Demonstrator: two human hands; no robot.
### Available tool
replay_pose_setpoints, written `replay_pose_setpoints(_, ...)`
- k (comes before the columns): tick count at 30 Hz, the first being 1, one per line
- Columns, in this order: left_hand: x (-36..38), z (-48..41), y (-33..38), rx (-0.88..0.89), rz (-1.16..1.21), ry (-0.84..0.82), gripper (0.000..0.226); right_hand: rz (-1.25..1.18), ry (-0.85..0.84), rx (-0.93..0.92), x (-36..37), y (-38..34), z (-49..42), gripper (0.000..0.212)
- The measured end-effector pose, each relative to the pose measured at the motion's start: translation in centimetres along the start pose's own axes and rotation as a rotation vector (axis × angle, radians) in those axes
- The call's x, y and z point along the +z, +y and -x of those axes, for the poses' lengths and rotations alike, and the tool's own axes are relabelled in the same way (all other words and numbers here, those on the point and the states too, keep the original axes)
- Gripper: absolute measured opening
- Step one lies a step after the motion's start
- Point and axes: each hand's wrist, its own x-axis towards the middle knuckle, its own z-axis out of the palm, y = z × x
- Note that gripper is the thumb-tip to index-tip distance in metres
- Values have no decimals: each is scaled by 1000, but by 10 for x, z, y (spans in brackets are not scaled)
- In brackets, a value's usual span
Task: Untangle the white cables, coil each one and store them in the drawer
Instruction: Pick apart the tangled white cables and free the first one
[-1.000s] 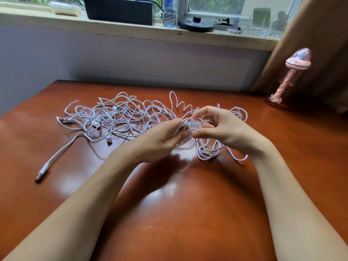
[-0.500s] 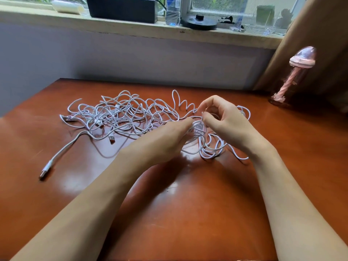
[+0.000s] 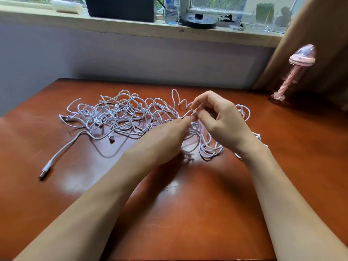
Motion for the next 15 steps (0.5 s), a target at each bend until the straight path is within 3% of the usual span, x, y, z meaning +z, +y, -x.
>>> replay_pose_setpoints(2, -1, 1, 0, -30, -3, 13, 22, 25, -9, -19, 5, -5, 1, 20)
replay_pose_setpoints(10, -5, 2, -4, -159, 20, 94, 5, 182, 152, -318, 21, -17, 0, 10)
replay_pose_setpoints(12, -6, 2, -9, -156, 60, 108, 6, 184, 146, -302, 23, -16, 0, 12)
replay_pose_setpoints(15, -8, 1, -15, -156, 107, 154, 9, 69, 116, -135, 25, -13, 2, 16)
